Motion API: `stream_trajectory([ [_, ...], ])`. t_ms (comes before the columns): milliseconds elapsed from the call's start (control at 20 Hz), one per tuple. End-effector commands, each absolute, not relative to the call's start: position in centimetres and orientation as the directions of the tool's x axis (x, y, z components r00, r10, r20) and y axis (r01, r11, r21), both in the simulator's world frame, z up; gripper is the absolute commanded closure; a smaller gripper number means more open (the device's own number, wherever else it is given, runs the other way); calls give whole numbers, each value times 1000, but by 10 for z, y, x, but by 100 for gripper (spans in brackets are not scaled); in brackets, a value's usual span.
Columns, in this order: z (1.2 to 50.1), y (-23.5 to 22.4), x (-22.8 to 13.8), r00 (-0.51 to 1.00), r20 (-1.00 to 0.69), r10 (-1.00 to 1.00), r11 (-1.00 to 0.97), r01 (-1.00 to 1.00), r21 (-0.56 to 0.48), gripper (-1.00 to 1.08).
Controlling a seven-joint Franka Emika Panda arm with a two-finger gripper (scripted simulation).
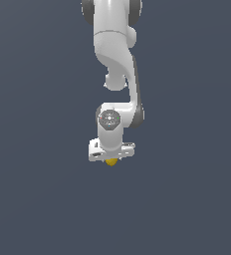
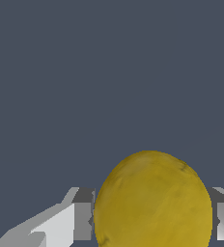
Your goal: Pick up the object and move it to a goal position.
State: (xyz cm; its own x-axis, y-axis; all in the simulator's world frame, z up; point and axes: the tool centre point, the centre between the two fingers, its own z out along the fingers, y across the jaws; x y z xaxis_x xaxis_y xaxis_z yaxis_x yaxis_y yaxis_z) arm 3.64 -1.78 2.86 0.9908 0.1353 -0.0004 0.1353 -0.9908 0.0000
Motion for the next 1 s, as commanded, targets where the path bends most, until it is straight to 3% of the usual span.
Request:
stream_trajectory([
  [0,28,-18,37,991,0,136,-991,136,0,108],
  [550,32,-16,35,991,0,136,-991,136,0,108],
  [950,62,1,26,991,0,136,-991,136,0,108],
])
